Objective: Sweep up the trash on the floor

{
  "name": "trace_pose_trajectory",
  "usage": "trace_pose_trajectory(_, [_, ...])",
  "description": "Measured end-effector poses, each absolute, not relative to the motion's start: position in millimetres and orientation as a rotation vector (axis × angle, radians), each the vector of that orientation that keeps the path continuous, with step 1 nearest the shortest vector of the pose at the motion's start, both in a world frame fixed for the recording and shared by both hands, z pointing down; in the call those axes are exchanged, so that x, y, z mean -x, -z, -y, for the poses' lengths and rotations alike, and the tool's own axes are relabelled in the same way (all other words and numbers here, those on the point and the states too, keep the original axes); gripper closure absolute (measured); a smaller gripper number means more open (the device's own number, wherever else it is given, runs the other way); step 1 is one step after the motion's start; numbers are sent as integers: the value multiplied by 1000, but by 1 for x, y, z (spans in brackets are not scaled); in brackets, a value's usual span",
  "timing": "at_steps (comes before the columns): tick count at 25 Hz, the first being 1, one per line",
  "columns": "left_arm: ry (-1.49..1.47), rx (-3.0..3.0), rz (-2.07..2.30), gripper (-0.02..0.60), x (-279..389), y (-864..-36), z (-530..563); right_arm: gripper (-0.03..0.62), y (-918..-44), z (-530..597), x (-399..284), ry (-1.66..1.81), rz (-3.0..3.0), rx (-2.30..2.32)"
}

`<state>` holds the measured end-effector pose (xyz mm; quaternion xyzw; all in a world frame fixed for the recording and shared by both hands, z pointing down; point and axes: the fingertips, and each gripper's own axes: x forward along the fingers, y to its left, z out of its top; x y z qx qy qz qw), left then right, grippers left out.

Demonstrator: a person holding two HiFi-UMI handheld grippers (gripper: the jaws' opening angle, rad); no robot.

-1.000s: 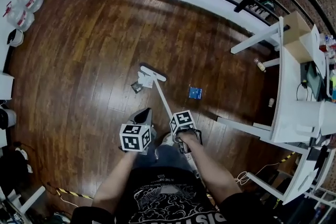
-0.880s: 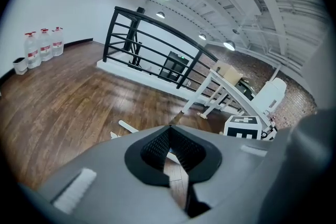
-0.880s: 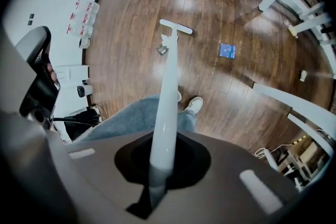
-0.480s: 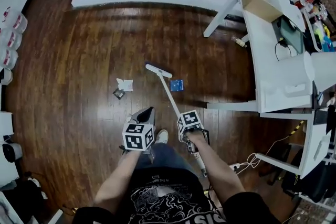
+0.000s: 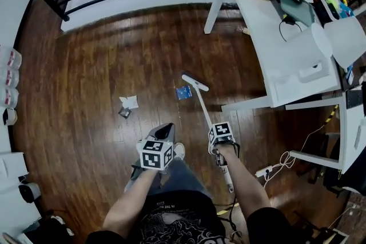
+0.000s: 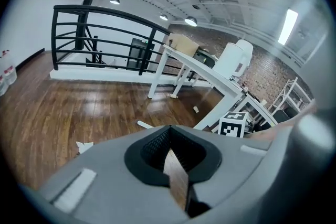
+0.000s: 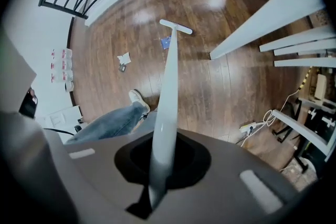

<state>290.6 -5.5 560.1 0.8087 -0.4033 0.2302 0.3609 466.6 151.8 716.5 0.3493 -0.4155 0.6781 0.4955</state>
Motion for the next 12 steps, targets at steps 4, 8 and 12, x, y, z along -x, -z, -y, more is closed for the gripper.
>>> trace_pose_trajectory(4, [-637, -2096, 1016, 577, -291, -563, 2, 594, -727, -156, -475, -1700, 972, -889])
trace_pose_trajectory(8, [-652, -2096, 1010, 577, -282, -566, -4, 594, -736, -155, -470, -1748, 937, -898])
trace_pose_trajectory(12, [-655, -2087, 995, 577, -262, -574, -16, 594, -747, -156, -443, -1758, 934, -887])
